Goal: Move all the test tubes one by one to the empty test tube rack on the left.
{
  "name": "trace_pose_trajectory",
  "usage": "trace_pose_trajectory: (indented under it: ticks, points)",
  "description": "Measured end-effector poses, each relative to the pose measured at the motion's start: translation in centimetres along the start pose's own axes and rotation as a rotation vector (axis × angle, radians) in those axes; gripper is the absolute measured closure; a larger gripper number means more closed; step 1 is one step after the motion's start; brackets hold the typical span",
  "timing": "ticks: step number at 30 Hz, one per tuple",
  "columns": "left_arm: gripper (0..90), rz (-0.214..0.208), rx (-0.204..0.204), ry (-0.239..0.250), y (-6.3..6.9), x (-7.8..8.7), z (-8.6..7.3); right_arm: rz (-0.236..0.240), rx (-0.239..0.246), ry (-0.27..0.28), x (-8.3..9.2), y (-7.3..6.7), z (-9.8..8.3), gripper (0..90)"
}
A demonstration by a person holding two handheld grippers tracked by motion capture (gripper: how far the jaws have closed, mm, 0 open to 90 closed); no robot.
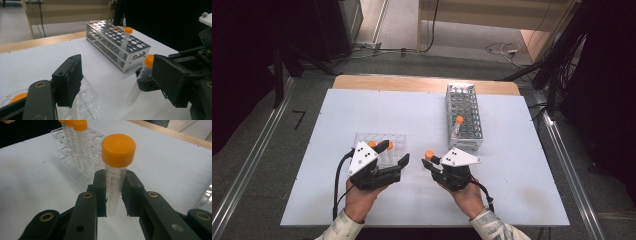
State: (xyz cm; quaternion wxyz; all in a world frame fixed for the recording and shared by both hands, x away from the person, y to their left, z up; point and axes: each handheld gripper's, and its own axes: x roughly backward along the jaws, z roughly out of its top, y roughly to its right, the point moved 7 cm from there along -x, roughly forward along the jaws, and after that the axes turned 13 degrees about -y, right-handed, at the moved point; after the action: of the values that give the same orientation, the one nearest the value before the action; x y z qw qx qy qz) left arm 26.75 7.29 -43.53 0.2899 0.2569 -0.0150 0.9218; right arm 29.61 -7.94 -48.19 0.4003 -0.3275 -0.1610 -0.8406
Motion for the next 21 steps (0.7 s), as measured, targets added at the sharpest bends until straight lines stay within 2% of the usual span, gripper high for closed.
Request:
trace_pose_trajectory:
  ticks: [4,10,15,21]
  points:
    - [26.7,-0.047,-0.037,-0.015,1.3,-0.6,-0.4,0.016,0.015,-0.008,-0.4,-0.9,0.1,72.4]
    - [33.3,-0.082,-0.08,-0.041,2.6,-1.4,-1.0,0.035,0.046,-0.021,-1.0,-1.8,0.1,72.4]
    - [44.8,-0.081,-0.11,-0.053,2.9,-2.0,-1.6,0.055,0.061,-0.025,-1.1,-2.7,0.2,72.4]
    - [56.3,-0.08,-0.12,-0.066,3.0,-2.3,-2.0,0.073,0.072,-0.029,-1.1,-3.3,0.3,72.4]
